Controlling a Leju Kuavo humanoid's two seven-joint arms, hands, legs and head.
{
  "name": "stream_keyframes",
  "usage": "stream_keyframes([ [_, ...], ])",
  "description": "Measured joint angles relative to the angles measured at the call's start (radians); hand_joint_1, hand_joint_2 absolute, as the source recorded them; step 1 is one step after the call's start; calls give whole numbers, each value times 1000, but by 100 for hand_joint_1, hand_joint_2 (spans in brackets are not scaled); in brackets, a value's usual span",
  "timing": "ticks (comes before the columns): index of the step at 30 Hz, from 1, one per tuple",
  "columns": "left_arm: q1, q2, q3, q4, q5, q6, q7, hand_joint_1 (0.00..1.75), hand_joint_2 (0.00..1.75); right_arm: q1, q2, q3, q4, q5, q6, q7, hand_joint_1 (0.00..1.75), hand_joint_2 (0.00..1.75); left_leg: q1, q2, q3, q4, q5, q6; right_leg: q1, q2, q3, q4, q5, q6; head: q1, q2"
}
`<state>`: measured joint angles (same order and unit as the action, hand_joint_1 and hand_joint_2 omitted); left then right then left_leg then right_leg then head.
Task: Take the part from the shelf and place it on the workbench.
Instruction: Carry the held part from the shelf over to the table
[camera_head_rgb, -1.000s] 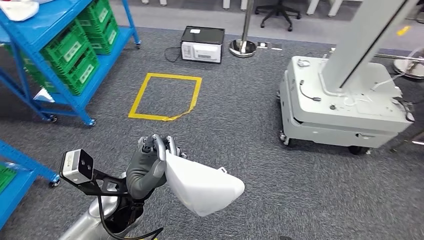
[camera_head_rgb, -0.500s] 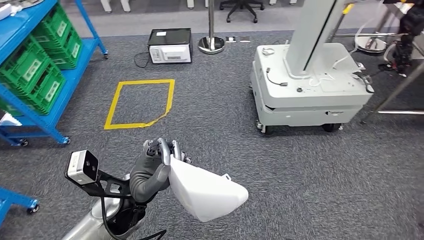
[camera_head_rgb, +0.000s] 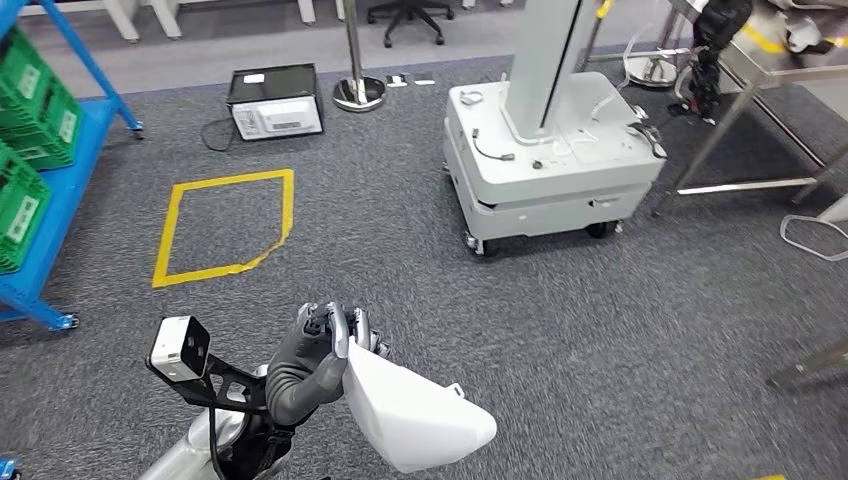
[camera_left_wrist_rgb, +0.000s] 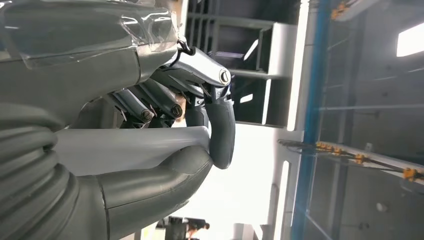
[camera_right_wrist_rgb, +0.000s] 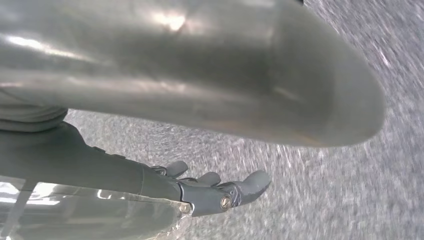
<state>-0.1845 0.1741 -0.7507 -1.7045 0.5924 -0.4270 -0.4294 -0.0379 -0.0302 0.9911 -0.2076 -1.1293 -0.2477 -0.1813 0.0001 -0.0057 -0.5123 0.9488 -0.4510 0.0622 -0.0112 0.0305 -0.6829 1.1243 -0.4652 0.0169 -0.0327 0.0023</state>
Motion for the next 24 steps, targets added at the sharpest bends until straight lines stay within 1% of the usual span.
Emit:
stream_keyframes([
  [1, 16, 4, 1, 1, -4, 0, -4, 175, 175, 0, 1, 0, 0, 2, -9, -5, 0, 0, 0, 15, -2, 0, 1, 0, -4, -10, -33, 72, -30, 3, 0, 0],
  [2, 31, 9, 2, 3, -8, -1, -6, 175, 175, 2, 1, 0, 0, 4, -17, -10, 0, 0, 0, 30, -5, 1, 1, -1, -9, -15, -57, 126, -49, 9, 0, 0],
  [3, 46, 13, 2, 5, -14, -1, -9, 175, 175, 4, 2, 0, 0, 7, -24, -17, 0, 0, 0, 43, -7, 1, 1, -3, -15, -19, -63, 147, -54, 19, 0, 0],
  [4, 60, 17, 3, 7, -22, -2, -12, 175, 175, 7, 2, 0, 0, 11, -29, -22, 0, 0, 1, 55, -8, 2, 0, -6, -21, -25, -45, 122, -44, 31, 0, 0],
  [5, 72, 20, 4, 10, -32, -3, -14, 175, 175, 10, 1, 1, 0, 16, -33, -27, 0, 0, 3, 65, -8, 5, -2, -11, -27, -36, -6, 57, -23, 45, 0, 0],
  [6, 82, 21, 6, 13, -41, -4, -17, 175, 175, 11, 1, 1, 0, 20, -37, -29, 0, 0, 3, 75, -9, 11, -6, -19, -32, -59, 40, -21, -3, 54, 0, 0],
  [7, 90, 23, 7, 17, -48, -5, -19, 175, 175, 11, 1, 2, -1, 24, -40, -28, 0, 0, 1, 84, -11, 19, -12, -28, -33, -78, 78, -85, 15, 56, 0, 0],
  [8, 95, 24, 7, 20, -55, -8, -22, 175, 175, 11, 1, 2, -2, 26, -42, -25, 0, 0, 0, 91, -12, 27, -18, -36, -32, -90, 102, -123, 24, 51, -1, 0],
  [9, 100, 24, 8, 23, -61, -10, -25, 175, 175, 11, 1, 2, -3, 28, -45, -19, 0, 0, -2, 98, -12, 32, -22, -44, -29, -95, 109, -135, 26, 40, -1, 0],
  [11, 104, 23, 8, 27, -73, -14, -31, 175, 175, 13, -2, 4, -4, 31, -49, -4, 0, 0, 2, 110, -11, 36, -26, -54, -24, -75, 105, -131, 29, 21, -3, 0],
  [12, 105, 21, 9, 28, -77, -14, -34, 175, 175, 15, -4, 5, -4, 33, -51, 3, 0, 0, 6, 103, -14, 42, -33, -59, -24, -66, 103, -132, 31, 14, -3, 0],
  [13, 107, 20, 10, 29, -80, -14, -37, 175, 175, 15, -6, 6, -4, 36, -53, 9, 0, 0, 11, 86, -24, 64, -51, -63, -24, -56, 102, -132, 34, 7, -3, 0],
  [14, 109, 19, 11, 29, -82, -14, -40, 175, 175, 15, -9, 8, -4, 40, -54, 12, 0, 0, 14, 61, -43, 108, -80, -67, -25, -46, 101, -133, 37, 2, -4, 0],
  [15, 113, 18, 13, 29, -82, -13, -43, 175, 175, 14, -12, 10, -4, 47, -53, 14, 0, 0, 17, 35, -71, 173, -118, -69, -23, -36, 99, -133, 39, -3, -4, 0],
  [16, 119, 18, 16, 29, -82, -12, -45, 175, 175, 13, -15, 14, -4, 54, -51, 15, 0, 0, 17, 19, -104, 248, -153, -69, -19, -25, 96, -133, 41, -7, -4, 0],
  [17, 124, 19, 19, 29, -81, -9, -47, 175, 175, 12, -18, 18, -4, 62, -49, 15, 0, 0, 17, 11, -134, 311, -176, -68, -15, -13, 94, -132, 43, -9, -4, 0],
  [18, 130, 19, 24, 29, -79, -6, -49, 175, 175, 10, -21, 24, -5, 70, -47, 14, 0, 0, 17, 8, -150, 344, -181, -66, -11, -1, 93, -132, 44, -11, -4, 0],
  [19, 135, 20, 29, 29, -75, -2, -51, 175, 175, 8, -24, 29, -5, 77, -44, 14, 0, 0, 17, 5, -146, 333, -163, -61, -8, 12, 92, -132, 46, -13, -4, 0],
  [20, 139, 21, 33, 29, -69, 2, -53, 175, 175, 4, -26, 34, -5, 86, -42, 14, 0, 0, 17, 0, -123, 284, -131, -55, -6, 24, 92, -132, 47, -14, -4, 0],
  [21, 142, 21, 38, 29, -62, 4, -54, 175, 175, -4, -29, 40, -6, 94, -38, 15, 0, 0, 16, -15, -88, 211, -93, -47, -5, 36, 92, -132, 50, -14, -4, 0],
  [22, 144, 22, 42, 29, -55, 5, -55, 175, 175, -14, -30, 46, -8, 103, -34, 18, 0, 0, 14, -35, -55, 141, -65, -40, -3, 48, 91, -132, 53, -12, -3, 0],
  [23, 145, 22, 46, 29, -48, 5, -55, 175, 175, -26, -32, 51, -9, 111, -31, 21, 0, 0, 12, -49, -32, 92, -49, -35, -3, 57, 89, -132, 57, -8, -4, 0],
  [24, 147, 23, 50, 29, -41, 5, -54, 175, 175, -37, -33, 57, -11, 119, -28, 26, 0, 0, 9, -58, -20, 66, -43, -31, -4, 66, 85, -132, 60, -4, -4, 0],
])
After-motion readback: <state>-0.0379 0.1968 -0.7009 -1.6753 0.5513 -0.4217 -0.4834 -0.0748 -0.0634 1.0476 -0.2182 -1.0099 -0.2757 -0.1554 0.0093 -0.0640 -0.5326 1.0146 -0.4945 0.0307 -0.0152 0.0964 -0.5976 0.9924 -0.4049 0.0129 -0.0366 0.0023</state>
